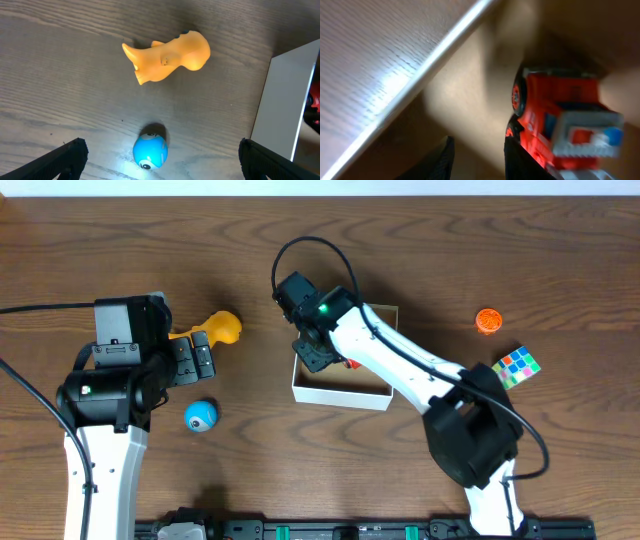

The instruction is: Pack container

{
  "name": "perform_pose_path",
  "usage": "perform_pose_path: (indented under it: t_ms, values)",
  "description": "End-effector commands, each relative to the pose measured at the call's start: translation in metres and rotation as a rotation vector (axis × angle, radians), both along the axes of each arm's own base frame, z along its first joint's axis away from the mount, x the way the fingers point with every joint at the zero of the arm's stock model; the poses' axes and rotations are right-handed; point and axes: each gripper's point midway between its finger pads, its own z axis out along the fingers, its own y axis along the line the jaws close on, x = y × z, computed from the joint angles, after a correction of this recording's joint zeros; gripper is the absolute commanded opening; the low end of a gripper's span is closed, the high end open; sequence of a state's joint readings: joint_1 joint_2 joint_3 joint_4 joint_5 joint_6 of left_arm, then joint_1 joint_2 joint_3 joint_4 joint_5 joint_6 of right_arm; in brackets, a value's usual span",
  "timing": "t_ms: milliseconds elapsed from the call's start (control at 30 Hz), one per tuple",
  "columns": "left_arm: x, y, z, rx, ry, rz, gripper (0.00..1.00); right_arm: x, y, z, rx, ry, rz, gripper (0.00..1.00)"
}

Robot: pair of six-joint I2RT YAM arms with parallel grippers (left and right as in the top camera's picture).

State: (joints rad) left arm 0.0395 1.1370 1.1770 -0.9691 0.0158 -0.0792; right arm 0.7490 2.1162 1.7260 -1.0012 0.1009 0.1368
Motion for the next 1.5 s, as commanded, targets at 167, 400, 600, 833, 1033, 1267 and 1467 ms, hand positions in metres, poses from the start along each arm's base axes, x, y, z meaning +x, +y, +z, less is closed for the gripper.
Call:
perform_pose_path:
  t_ms: [167, 400, 600, 833, 1033, 1267, 1467]
  values:
    - [0.002, 0.002, 0.007, -0.003, -0.018, 0.015, 0.98, 0.019, -0.028, -0.021, -0.051, 0.0, -0.173, 0.36]
    - [0.001, 0.002, 0.007, -0.003, -0.013, 0.015, 0.98, 0.038, -0.055, -0.02, -0.053, -0.018, -0.32, 0.36]
    - [0.0, 0.002, 0.006, -0.003, -0.007, 0.015, 0.98, 0.043, -0.063, -0.02, -0.048, -0.017, -0.364, 0.36]
    - [0.0, 0.002, 0.006, -0.003, -0.007, 0.015, 0.98, 0.044, -0.058, -0.02, -0.04, -0.028, -0.339, 0.36]
    - [0.0, 0.002, 0.006, -0.003, -0.007, 0.015, 0.98, 0.039, -0.047, -0.021, -0.032, -0.009, -0.21, 0.36]
    - [0.0, 0.002, 0.006, -0.003, -0.007, 0.015, 0.98, 0.045, -0.046, -0.022, -0.034, -0.025, -0.145, 0.41]
    - [0.0, 0.002, 0.006, -0.003, -0.007, 0.015, 0.98, 0.041, -0.037, -0.03, -0.014, 0.014, -0.033, 0.42]
